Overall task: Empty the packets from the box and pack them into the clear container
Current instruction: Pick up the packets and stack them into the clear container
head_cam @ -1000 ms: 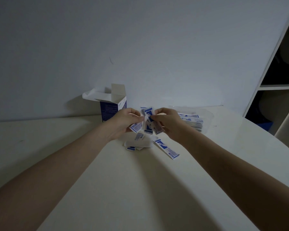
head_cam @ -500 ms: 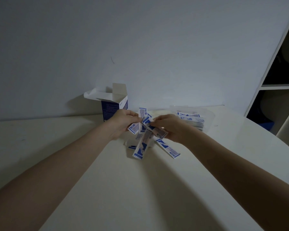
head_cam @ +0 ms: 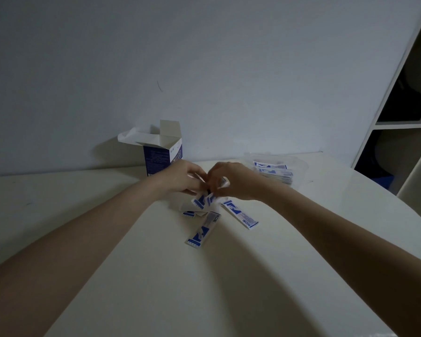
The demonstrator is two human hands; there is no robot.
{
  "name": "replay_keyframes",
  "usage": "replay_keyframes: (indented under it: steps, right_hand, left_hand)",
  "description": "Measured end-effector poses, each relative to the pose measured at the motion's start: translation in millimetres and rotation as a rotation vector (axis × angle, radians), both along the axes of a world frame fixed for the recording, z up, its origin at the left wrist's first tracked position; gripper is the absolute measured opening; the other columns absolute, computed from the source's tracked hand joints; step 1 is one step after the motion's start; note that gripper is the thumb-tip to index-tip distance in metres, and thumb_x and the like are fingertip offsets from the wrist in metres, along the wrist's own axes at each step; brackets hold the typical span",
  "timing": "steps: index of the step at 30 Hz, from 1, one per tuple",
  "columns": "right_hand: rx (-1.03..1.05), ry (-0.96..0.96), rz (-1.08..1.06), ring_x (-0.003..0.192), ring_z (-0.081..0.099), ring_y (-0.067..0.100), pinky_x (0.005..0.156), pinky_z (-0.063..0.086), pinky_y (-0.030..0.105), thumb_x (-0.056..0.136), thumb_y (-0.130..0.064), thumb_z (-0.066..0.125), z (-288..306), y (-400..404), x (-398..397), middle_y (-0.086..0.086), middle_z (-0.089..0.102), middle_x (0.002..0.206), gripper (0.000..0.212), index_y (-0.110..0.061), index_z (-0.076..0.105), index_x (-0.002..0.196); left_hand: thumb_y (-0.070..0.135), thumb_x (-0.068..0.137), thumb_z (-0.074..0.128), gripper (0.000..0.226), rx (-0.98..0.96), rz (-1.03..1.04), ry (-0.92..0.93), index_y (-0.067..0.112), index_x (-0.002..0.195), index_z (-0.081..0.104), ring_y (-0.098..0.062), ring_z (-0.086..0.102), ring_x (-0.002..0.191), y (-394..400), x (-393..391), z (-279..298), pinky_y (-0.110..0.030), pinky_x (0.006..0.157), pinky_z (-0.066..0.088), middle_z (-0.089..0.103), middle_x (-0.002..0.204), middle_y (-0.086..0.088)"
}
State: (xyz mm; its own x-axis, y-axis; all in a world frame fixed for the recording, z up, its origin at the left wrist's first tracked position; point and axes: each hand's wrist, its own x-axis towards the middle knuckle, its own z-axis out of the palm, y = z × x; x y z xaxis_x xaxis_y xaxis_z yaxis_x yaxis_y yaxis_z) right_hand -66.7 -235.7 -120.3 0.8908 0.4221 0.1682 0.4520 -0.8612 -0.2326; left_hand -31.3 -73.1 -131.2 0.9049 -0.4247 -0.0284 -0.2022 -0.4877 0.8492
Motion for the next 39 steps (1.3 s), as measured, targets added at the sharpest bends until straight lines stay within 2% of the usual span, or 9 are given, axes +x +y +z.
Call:
replay_keyframes:
  steps: [6,11,15,22,24,27,30,34,39]
  right_hand:
    - [0.024,-0.203,-0.167,0.078,0.057,0.021,0.067,0.047,0.03,0.089,-0.014,0.057,-3.3,-7.4,4.7,0.011,0.068,0.097,0.011,-0.009,0.064,0.097]
    - [0.756,0.044,-0.383,0.065,0.062,0.015,0.056,0.054,0.026,0.09,-0.008,0.057,-0.7,-17.5,0.4,0.007,0.063,0.098,0.027,-0.011,0.054,0.117]
    - [1.078,0.313,-0.452,0.071,0.061,0.017,0.063,0.052,0.024,0.085,-0.014,0.065,-1.5,-4.1,-2.5,0.009,0.065,0.082,0.008,-0.006,0.065,0.087]
    - [0.903,0.261,-0.395,0.092,0.062,0.024,0.084,0.054,0.035,0.086,-0.016,0.064,4.1,6.2,-12.4,0.012,0.065,0.095,0.01,-0.006,0.063,0.089]
    - [0.689,0.085,-0.408,0.093,0.062,0.025,0.078,0.052,0.033,0.087,-0.018,0.062,9.0,-0.6,-16.3,0.01,0.065,0.1,0.015,-0.008,0.061,0.099]
    - [0.292,-0.068,-0.357,0.099,0.062,0.027,0.072,0.045,0.029,0.091,-0.014,0.053,13.9,-11.1,-23.2,0.012,0.066,0.113,0.026,-0.011,0.057,0.117]
    - [0.151,-0.077,-0.37,0.093,0.06,0.028,0.067,0.043,0.028,0.093,-0.012,0.048,12.8,-17.1,-31.2,0.015,0.066,0.111,0.028,-0.01,0.06,0.118]
    - [0.261,0.12,-0.487,0.077,0.053,0.022,0.048,0.034,0.022,0.087,-0.009,0.055,-4.1,-19.5,-39.4,0.016,0.062,0.087,0.023,0.003,0.067,0.101]
    - [-0.01,0.203,-0.5,0.076,0.045,0.023,0.048,0.03,0.024,0.082,-0.014,0.063,-29.9,-10.8,-38.7,0.007,0.046,0.07,0.016,-0.004,0.051,0.078]
  left_hand:
    - [0.006,0.085,0.065,0.014,-0.053,0.043,0.037,0.011,0.098,0.066,0.001,0.065,0.064,14.4,-1.7,2.1,-0.003,0.056,0.047,0.067,0.077,0.004]
    - [-0.007,0.084,0.059,0.022,-0.225,0.334,0.124,0.007,0.101,0.06,-0.016,0.057,0.069,22.0,2.3,-1.5,-0.017,0.054,0.049,0.059,0.08,-0.008]
    - [-0.009,0.087,0.054,0.019,-0.423,0.315,0.218,0.007,0.076,0.054,-0.014,0.059,0.072,2.2,-6.3,3.6,-0.026,0.074,0.056,0.06,0.082,-0.008]
    - [0.004,0.089,0.057,0.01,-0.347,0.196,0.16,0.011,0.082,0.056,-0.008,0.061,0.065,-13.2,-25.1,17.7,-0.023,0.076,0.048,0.062,0.073,-0.002]
    - [0.017,0.088,0.062,0.004,-0.033,0.154,0.022,0.014,0.087,0.059,-0.012,0.057,0.081,-6.7,-28.4,18.8,-0.024,0.072,0.045,0.059,0.087,-0.001]
    - [0.044,0.083,0.063,0.042,0.513,0.029,0.028,0.006,0.101,0.063,-0.016,0.055,0.09,-2.9,-42.8,13.5,-0.024,0.071,0.048,0.054,0.1,0.0]
    - [0.05,0.079,0.065,0.04,0.818,-0.052,0.052,0.011,0.076,0.055,-0.015,0.053,0.068,-13.8,-62.5,-1.1,-0.021,0.055,0.043,0.052,0.081,0.0]
    - [0.028,0.081,0.068,0.025,0.831,-0.033,-0.015,0.008,0.073,0.055,-0.023,0.051,0.066,-26.7,-65.5,-12.5,-0.024,0.057,0.04,0.054,0.075,-0.008]
    - [0.02,0.08,0.071,0.026,0.788,0.01,0.022,0.013,0.068,0.049,-0.014,0.05,0.057,-29.7,-64.1,-8.0,-0.019,0.047,0.041,0.05,0.072,-0.003]
